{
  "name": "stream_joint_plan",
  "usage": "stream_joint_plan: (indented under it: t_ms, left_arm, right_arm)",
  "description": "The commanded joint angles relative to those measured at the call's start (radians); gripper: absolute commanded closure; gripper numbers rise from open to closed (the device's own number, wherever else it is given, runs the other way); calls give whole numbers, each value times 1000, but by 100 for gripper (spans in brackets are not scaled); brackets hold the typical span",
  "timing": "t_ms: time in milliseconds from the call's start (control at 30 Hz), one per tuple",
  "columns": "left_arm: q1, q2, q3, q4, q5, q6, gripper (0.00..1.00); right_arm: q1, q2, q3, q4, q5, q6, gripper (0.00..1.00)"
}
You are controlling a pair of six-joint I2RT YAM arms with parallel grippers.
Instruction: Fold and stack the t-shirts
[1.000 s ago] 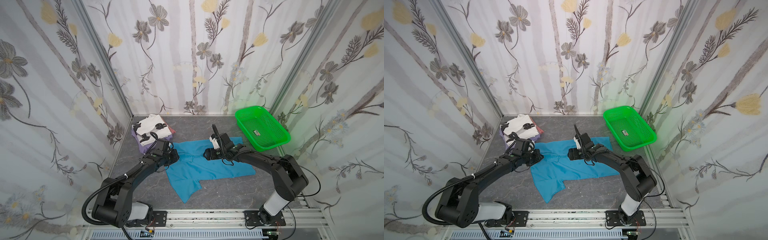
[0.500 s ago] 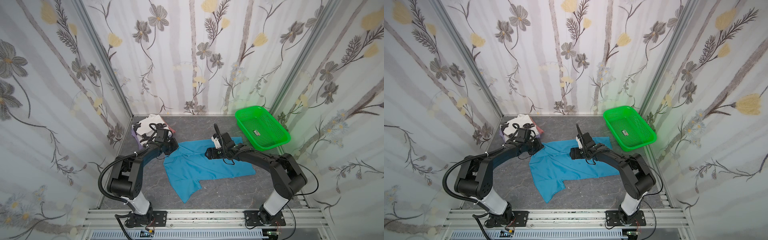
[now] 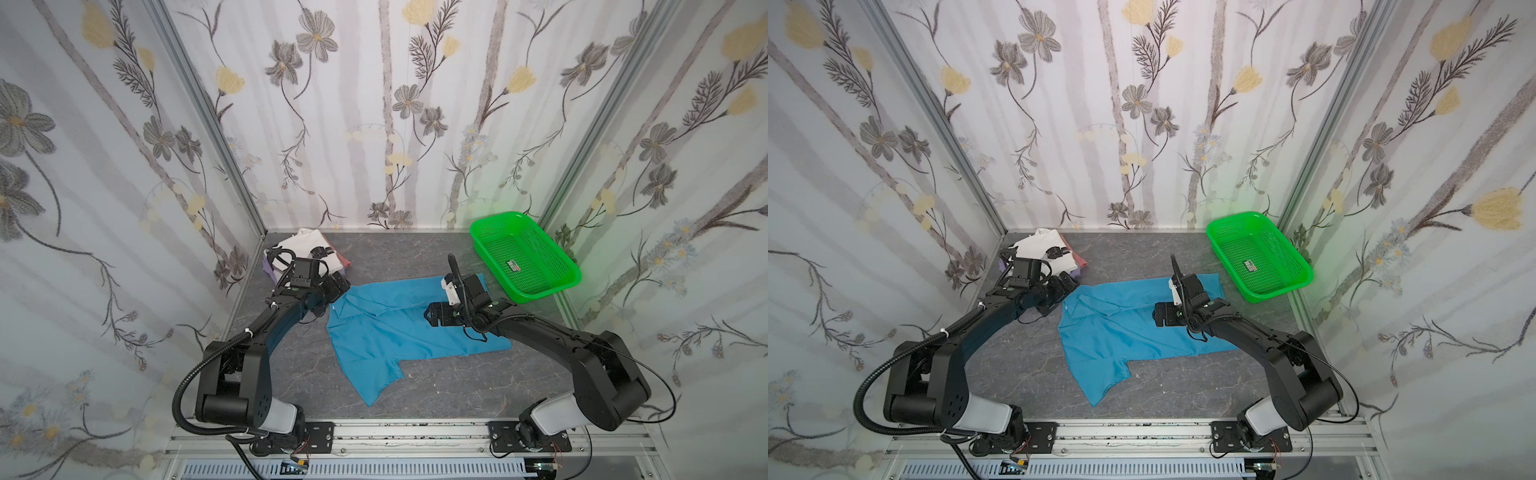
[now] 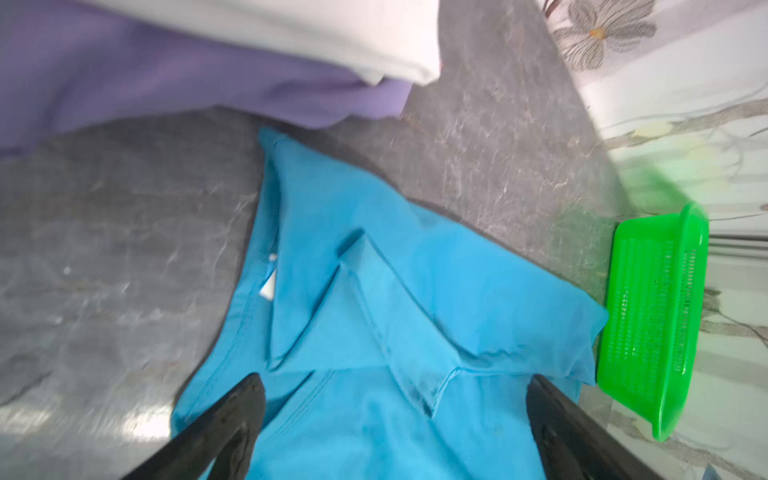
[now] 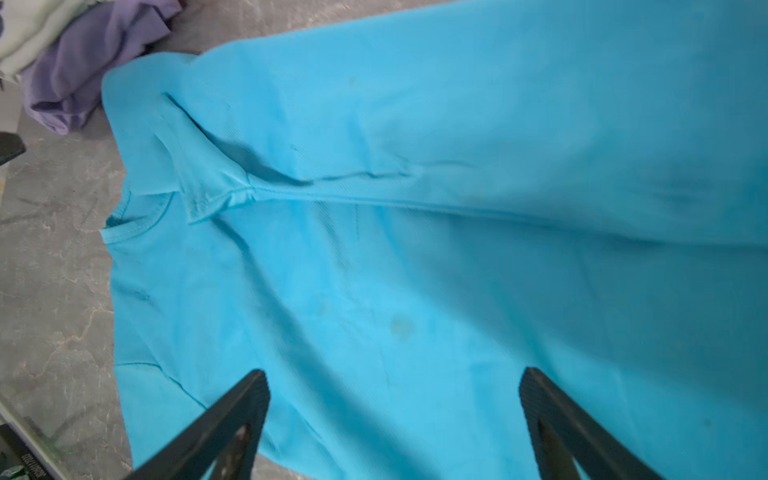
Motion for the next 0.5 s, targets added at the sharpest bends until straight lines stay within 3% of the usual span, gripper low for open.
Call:
stream_joint_plan:
  t_ms: [0,200,300,467]
  left_arm:
    - [-28,-83,-97,-90,28,8,1]
    - [-211,-294,-305,-156,2,-52,2]
    - [-316,-355,-377,-167,12,-70,4]
    - [-486,-395,-441,-228,15,-80,10]
  right_arm:
    - [-32,-107,-98,-53,114,103,0]
    - [-235,-372,-340,-74,130,217,0]
    - [-319,-498,-400,-98,168,262,0]
    - [-453,-637,-443,-108,135,282,0]
